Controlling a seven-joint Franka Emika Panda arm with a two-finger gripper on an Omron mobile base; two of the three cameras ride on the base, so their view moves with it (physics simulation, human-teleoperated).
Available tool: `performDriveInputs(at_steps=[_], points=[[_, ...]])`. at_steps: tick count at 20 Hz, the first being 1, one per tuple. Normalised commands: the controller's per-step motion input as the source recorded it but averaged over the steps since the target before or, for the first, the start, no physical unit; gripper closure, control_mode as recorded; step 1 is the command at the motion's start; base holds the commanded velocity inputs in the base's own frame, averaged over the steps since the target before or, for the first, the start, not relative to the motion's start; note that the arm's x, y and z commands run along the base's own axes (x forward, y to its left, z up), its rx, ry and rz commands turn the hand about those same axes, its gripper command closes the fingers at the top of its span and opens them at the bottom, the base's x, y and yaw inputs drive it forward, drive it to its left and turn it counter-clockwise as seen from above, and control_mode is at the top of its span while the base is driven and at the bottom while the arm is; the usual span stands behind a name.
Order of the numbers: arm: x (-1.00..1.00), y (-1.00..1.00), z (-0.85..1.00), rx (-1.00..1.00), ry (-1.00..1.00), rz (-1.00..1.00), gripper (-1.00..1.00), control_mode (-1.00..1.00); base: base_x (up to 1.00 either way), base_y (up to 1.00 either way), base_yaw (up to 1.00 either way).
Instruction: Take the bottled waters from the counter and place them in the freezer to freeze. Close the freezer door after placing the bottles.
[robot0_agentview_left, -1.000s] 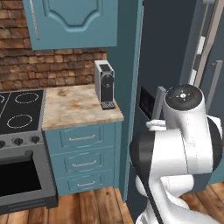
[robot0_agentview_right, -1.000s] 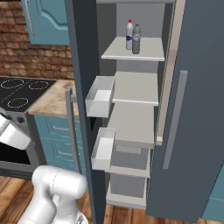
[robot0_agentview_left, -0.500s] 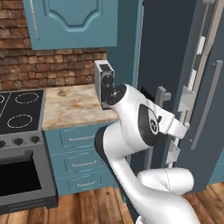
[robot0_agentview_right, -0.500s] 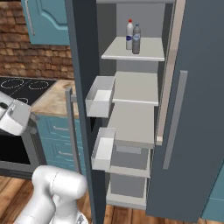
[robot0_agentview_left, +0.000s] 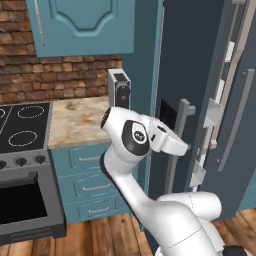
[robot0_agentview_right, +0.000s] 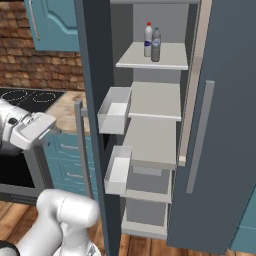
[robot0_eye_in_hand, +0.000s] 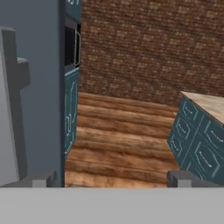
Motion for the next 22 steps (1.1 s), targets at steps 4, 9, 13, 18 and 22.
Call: performDriveInputs(at_steps=[4, 9, 13, 18, 22], points=[[0.10, -0.08, 0.00, 0.00, -0.02, -0.01, -1.00, -1.00, 0.00, 0.00, 0.00], [0.00, -0.19, 0.00, 0.00, 0.00, 0.00, -1.00, -1.00, 0.00, 0.00, 0.00], [0.09, -0.45, 0.00, 0.00, 0.00, 0.00, -1.00, -1.00, 0.00, 0.00, 0.00], [0.13, -0.31, 0.00, 0.00, 0.00, 0.00, -1.00, -1.00, 0.00, 0.00, 0.00], [0.13, -0.13, 0.00, 0.00, 0.00, 0.00, -1.00, -1.00, 0.00, 0.00, 0.00]])
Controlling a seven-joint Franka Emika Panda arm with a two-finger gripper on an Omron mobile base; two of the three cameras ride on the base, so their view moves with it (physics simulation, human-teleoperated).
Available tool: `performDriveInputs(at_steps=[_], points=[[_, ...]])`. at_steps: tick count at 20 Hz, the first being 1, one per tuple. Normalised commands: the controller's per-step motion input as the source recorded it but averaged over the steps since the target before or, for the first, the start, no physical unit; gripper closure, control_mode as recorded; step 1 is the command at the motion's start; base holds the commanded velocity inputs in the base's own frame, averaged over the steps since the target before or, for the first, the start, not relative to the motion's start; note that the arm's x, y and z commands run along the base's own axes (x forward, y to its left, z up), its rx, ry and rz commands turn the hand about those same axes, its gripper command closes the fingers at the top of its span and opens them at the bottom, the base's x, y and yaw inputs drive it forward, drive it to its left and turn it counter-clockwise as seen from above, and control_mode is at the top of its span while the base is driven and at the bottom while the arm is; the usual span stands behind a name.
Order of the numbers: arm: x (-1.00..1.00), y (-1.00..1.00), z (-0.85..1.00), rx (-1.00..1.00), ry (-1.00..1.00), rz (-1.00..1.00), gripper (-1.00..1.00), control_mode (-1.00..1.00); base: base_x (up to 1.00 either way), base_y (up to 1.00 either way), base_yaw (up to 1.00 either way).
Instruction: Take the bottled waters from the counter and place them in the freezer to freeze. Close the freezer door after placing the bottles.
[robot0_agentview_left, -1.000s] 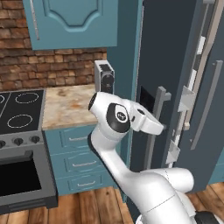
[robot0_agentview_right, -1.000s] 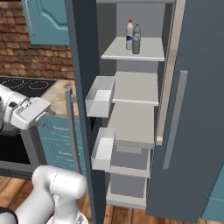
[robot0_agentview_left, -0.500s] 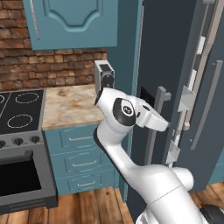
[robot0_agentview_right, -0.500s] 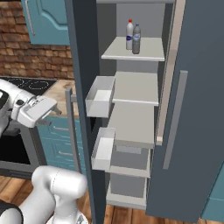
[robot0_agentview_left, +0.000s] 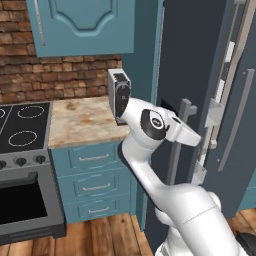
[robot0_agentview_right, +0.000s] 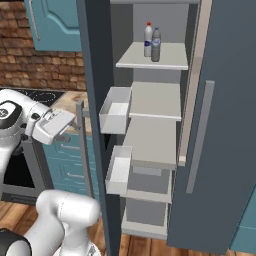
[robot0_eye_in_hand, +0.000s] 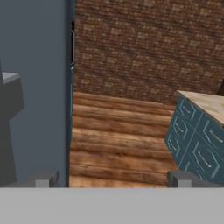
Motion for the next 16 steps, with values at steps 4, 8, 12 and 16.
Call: performDriveInputs(at_steps=[4, 8, 12, 16], points=[[0.11, -0.04, 0.00, 0.00, 0.00, 0.00, -1.00, -1.00, 0.00, 0.00, 0.00], [0.04, 0.00, 0.00, 0.00, -0.02, 0.00, -1.00, -1.00, 0.00, 0.00, 0.00], [-0.06, 0.17, 0.00, 0.00, -0.09, 0.06, -1.00, -1.00, 0.00, 0.00, 0.00], [-0.08, 0.43, 0.00, 0.00, 0.00, 0.19, -1.00, -1.00, 0.00, 0.00, 0.00]])
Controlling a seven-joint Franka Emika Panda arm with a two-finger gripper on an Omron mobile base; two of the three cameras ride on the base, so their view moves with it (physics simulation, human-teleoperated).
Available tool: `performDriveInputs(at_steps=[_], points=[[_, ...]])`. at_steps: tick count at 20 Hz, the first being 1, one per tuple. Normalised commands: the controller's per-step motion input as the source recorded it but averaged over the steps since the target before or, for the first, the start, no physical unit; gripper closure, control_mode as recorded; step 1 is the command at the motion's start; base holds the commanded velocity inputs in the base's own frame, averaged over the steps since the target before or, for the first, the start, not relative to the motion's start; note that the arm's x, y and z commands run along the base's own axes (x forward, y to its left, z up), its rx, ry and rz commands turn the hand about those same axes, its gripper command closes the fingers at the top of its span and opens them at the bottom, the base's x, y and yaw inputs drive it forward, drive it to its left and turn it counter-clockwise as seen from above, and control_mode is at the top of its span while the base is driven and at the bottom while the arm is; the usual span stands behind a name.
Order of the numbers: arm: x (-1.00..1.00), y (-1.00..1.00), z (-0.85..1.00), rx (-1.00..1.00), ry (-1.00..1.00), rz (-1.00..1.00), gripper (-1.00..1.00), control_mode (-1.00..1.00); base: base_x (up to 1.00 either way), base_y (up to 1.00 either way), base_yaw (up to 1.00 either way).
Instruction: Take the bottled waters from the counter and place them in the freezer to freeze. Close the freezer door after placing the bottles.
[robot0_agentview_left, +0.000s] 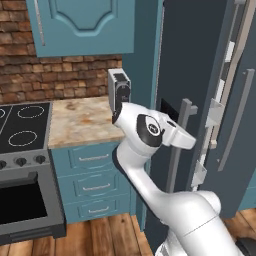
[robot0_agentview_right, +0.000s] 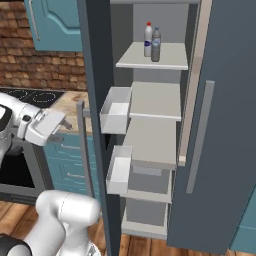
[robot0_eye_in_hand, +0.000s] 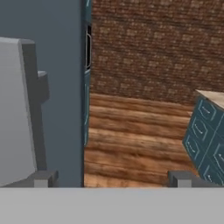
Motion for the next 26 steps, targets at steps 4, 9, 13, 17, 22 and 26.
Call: performDriveInputs(at_steps=[4, 9, 13, 17, 22, 26], points=[[-0.04, 0.41, 0.00, 0.00, 0.00, 0.17, -1.00, -1.00, 0.00, 0.00, 0.00], [0.42, 0.13, 0.00, 0.00, 0.00, 0.07, -1.00, -1.00, 0.00, 0.00, 0.00], [0.55, 0.00, -0.07, 0.00, 0.00, 0.00, -1.00, -1.00, 0.00, 0.00, 0.00], [0.32, 0.00, -0.12, -0.02, 0.02, 0.00, -1.00, -1.00, 0.00, 0.00, 0.00], [0.26, 0.00, -0.13, -0.04, 0.04, -0.04, -1.00, -1.00, 0.00, 0.00, 0.00], [0.29, -0.09, -0.08, 0.00, 0.05, -0.06, -1.00, -1.00, 0.00, 0.00, 0.00]])
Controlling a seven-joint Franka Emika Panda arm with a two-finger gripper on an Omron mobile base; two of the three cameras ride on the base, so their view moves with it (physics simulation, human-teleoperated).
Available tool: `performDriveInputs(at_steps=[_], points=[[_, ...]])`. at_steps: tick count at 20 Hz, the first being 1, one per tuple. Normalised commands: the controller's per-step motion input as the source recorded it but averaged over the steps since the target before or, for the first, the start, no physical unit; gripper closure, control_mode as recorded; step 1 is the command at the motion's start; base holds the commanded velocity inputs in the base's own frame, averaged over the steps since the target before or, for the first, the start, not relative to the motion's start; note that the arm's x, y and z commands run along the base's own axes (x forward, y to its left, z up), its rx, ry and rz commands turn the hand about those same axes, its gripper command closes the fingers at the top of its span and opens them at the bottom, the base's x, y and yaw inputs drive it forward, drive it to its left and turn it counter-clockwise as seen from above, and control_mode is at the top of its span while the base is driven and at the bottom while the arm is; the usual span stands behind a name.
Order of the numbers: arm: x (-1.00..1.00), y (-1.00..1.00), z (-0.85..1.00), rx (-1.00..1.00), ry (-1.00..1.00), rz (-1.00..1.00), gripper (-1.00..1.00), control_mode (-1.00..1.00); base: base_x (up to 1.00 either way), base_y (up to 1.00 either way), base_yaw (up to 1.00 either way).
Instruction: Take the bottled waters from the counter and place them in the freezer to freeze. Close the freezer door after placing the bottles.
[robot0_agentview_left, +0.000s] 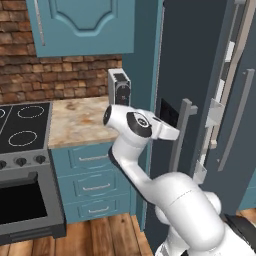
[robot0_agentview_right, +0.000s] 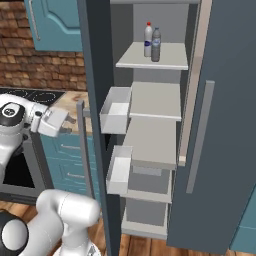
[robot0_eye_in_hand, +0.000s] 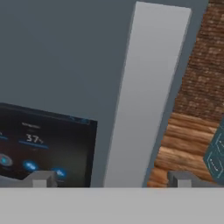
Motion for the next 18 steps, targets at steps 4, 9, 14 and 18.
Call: performDriveInputs(at_steps=[4, 9, 14, 18], points=[[0.04, -0.27, -0.04, 0.00, 0.03, -0.08, -1.00, -1.00, 0.00, 0.00, 0.00], [0.00, -0.38, 0.00, 0.00, 0.01, -0.06, -1.00, -1.00, 0.00, 0.00, 0.00], [0.00, -0.47, 0.00, 0.00, 0.00, -0.01, -1.00, -1.00, 0.00, 0.00, 0.00], [0.03, -0.36, 0.00, 0.00, 0.02, 0.00, -1.00, -1.00, 0.00, 0.00, 0.00]])
